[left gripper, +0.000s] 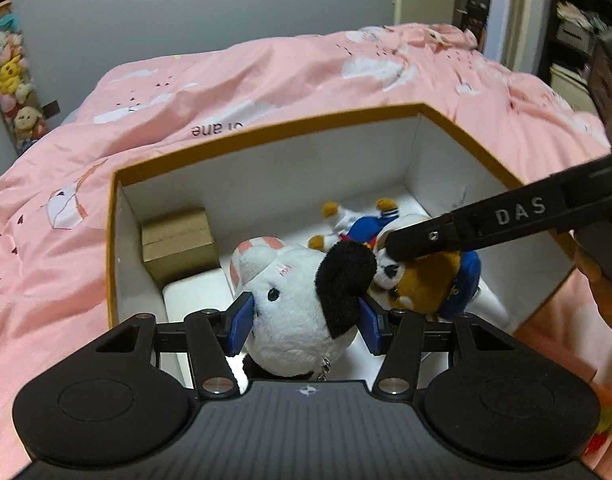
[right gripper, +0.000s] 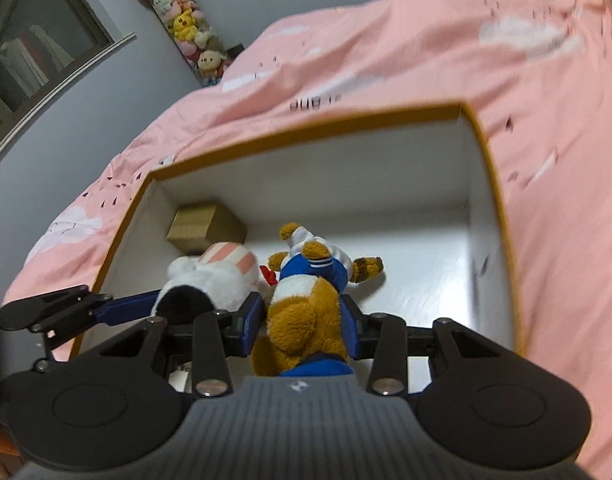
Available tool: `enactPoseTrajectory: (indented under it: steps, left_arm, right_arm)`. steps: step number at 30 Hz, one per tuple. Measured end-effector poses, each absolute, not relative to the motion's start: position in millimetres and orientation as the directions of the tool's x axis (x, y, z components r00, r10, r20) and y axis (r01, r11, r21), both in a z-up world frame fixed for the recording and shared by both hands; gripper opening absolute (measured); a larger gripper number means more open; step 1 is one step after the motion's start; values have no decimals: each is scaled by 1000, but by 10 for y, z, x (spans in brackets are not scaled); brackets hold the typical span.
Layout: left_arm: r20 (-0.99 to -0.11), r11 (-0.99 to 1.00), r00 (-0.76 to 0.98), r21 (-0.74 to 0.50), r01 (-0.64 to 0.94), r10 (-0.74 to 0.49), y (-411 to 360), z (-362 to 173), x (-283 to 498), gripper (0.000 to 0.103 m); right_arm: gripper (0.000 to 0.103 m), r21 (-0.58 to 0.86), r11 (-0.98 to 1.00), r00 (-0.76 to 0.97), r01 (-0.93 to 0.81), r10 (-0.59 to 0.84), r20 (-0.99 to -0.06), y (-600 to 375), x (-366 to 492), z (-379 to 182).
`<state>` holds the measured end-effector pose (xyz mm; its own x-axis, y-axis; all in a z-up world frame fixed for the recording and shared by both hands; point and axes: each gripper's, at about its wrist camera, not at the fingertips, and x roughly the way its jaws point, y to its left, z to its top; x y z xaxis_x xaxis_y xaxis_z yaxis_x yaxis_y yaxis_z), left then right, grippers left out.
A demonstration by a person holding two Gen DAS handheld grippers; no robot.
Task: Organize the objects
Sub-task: 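Carry both plush toys over the orange box with both tools, then lower both plush toys into the orange box and open both tools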
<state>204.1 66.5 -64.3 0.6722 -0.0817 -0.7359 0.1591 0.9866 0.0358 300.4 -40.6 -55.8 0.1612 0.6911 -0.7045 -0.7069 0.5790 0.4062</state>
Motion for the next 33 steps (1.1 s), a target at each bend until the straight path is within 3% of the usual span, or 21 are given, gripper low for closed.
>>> enactPoseTrajectory:
  steps: [6,16,26,29,33]
  left_arm:
    - [-763,980,638,29,194,-104,653,-666,2055,62]
    - [-856,973,484,-87,216,-184,762,-715,2205,69]
    - [-816,964,514,-245,108,-265,967,-456,2267,79]
    - [-825,966,510,-251,55,-244,917,-469,2375,79]
    - [-859,967,475,-247,-64,-188,936,-591,2531,68]
  right_arm:
    - [43,479,582,96,-657,694,-713,-420,3011,-702]
    - [44,498,584,18,-641,660,-751,-400,3015,-822]
    - [44,498,573,0,-652,656,-755,-426,3019,-854]
    - [44,517,568,-21,-641,660,-751,-426,3033,-876]
    - [44,519,562,-30,-644,659,-751,-439,3046,-881]
